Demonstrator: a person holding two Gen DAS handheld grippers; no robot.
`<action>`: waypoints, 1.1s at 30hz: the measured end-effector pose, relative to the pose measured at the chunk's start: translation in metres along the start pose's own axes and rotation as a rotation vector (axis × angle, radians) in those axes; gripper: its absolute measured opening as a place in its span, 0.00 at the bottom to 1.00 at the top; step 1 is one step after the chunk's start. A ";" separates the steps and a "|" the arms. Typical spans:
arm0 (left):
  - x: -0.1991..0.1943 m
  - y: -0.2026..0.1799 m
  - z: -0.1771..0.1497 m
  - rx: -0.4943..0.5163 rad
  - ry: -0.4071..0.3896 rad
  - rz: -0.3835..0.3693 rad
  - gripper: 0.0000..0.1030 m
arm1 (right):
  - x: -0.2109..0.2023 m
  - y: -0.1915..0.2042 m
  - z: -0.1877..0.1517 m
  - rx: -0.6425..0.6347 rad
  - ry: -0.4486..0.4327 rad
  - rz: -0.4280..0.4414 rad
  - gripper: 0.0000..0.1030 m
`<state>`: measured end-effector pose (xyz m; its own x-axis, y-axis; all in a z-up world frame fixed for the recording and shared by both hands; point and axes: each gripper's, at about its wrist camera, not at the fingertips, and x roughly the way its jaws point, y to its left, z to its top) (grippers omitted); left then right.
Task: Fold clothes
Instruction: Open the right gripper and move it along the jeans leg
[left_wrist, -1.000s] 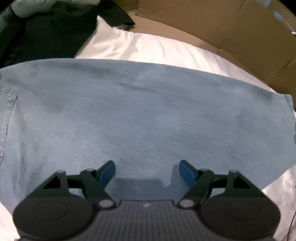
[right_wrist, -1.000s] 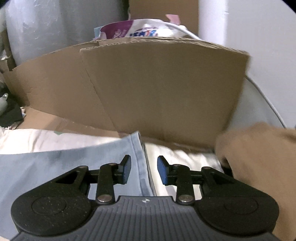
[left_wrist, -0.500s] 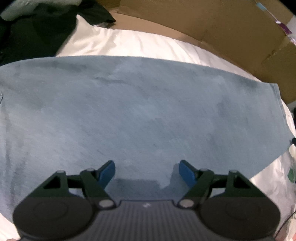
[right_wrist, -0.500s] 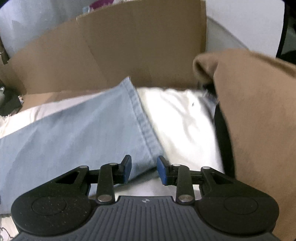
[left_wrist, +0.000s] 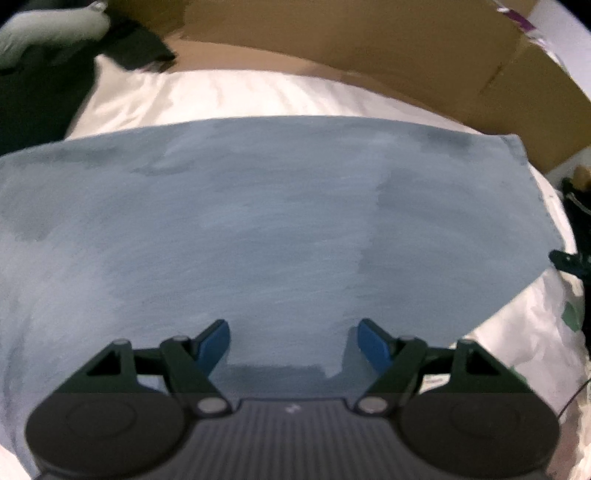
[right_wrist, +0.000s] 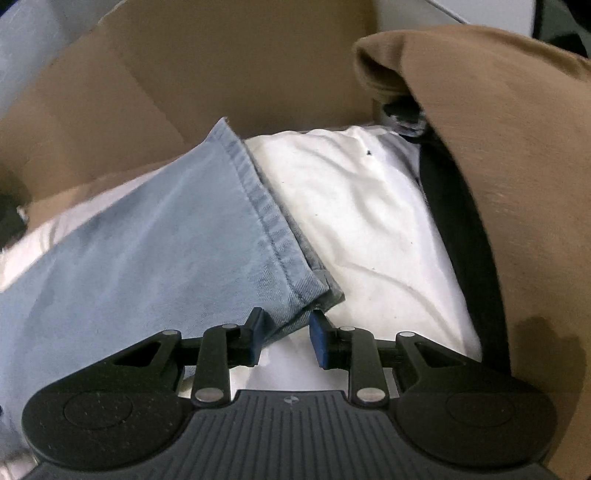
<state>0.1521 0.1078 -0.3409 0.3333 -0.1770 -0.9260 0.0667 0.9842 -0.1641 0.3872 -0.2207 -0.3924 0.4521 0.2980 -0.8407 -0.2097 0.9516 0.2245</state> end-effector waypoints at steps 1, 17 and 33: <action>-0.001 -0.005 0.000 0.012 -0.006 -0.010 0.76 | -0.003 -0.001 0.000 0.020 0.001 0.014 0.32; 0.001 -0.071 -0.003 0.216 -0.054 -0.079 0.78 | 0.001 0.005 -0.031 0.196 0.110 0.264 0.35; 0.023 -0.121 -0.012 0.542 -0.142 -0.076 0.78 | 0.011 0.033 -0.039 0.215 0.171 0.450 0.33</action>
<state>0.1403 -0.0148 -0.3466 0.4298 -0.2834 -0.8573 0.5565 0.8309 0.0043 0.3511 -0.1888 -0.4138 0.2067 0.6815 -0.7020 -0.1600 0.7314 0.6630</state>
